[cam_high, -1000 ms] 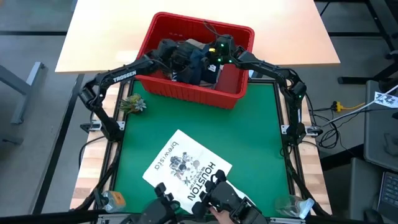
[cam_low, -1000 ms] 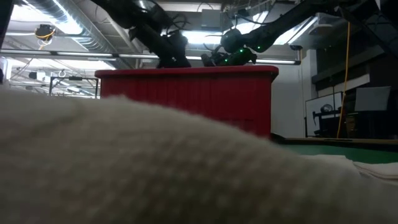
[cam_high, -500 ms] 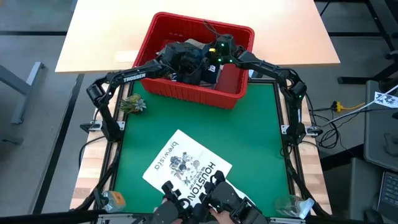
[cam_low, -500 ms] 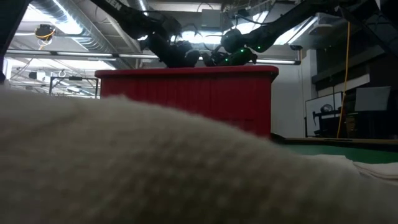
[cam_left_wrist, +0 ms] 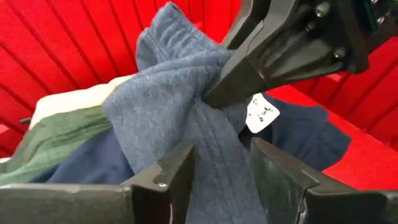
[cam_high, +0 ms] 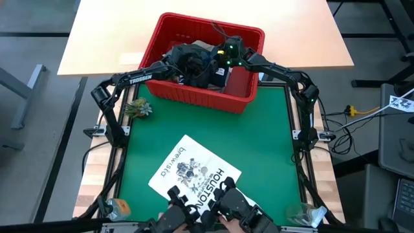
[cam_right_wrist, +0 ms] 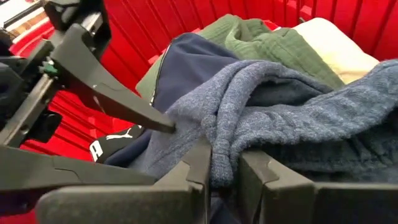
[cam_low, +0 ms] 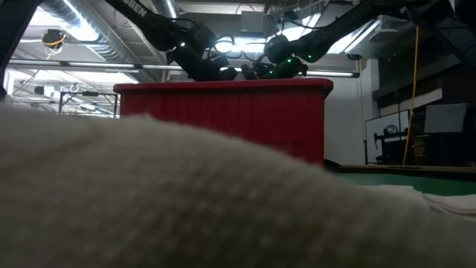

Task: Fold Laundry from Bin
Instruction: Put the stacked clothes into the red organizer bin

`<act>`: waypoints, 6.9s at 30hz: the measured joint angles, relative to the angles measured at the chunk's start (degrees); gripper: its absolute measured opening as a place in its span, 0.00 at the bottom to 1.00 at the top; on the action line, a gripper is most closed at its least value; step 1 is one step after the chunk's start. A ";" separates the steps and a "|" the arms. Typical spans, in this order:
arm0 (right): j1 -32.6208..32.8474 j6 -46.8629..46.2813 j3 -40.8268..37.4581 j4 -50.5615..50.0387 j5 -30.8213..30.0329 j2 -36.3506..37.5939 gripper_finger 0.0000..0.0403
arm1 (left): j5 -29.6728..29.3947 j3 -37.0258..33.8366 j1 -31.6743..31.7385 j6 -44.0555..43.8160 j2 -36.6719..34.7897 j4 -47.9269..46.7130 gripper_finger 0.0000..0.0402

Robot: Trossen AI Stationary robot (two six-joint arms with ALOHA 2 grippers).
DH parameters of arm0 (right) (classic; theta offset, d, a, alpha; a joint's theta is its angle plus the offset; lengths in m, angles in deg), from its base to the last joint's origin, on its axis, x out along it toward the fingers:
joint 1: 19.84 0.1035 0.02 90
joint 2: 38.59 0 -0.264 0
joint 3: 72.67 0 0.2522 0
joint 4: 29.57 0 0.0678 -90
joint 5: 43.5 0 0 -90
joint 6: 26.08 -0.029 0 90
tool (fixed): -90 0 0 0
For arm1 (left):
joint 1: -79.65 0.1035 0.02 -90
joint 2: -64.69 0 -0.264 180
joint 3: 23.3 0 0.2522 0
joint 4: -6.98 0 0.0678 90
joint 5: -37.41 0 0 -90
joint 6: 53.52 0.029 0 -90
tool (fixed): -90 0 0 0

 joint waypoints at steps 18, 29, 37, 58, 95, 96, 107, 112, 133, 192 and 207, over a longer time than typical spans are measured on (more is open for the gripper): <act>0.00 -0.04 0.02 0.09 6.84 0.00 0.11 | -0.92 0.00 0.71 0.73 0.00 -3.24 0.37; 0.01 0.06 0.02 0.13 4.05 0.00 0.11 | -1.01 0.00 3.07 0.67 0.00 -2.65 0.05; 0.12 3.66 0.11 0.06 -6.16 0.02 0.16 | -3.98 0.02 5.89 -1.26 0.00 -1.42 0.01; -2.40 4.07 0.11 -3.80 -15.19 0.04 0.46 | -11.79 0.02 13.28 -0.96 -0.02 -4.86 0.01; -2.25 5.79 0.02 -3.32 -16.17 0.07 0.46 | -3.78 0.02 13.32 -13.10 -1.26 6.97 0.27; -2.25 5.79 0.02 -3.06 -16.18 0.06 0.46 | -1.85 0.02 13.04 -13.44 -1.63 8.41 0.27; -2.34 11.33 0.02 -3.29 -18.87 2.11 0.46 | 11.05 0.07 5.61 -13.48 -2.31 9.54 0.27; -2.36 11.52 0.02 -4.63 -22.25 3.68 0.46 | 10.67 0.07 2.94 -11.91 -2.27 9.61 0.27; -6.12 2.16 0.09 -13.59 -2.25 7.74 0.46 | 10.56 0.07 0.20 -11.91 -2.27 8.63 0.27; -1.07 -3.91 0.02 1.14 5.57 3.58 0.02 | 1.36 0.00 -0.55 -7.00 -2.19 1.21 0.27; -0.02 -3.72 0.02 1.57 4.83 3.58 0.01 | 0.28 0.00 -0.76 -6.99 -2.19 1.01 0.29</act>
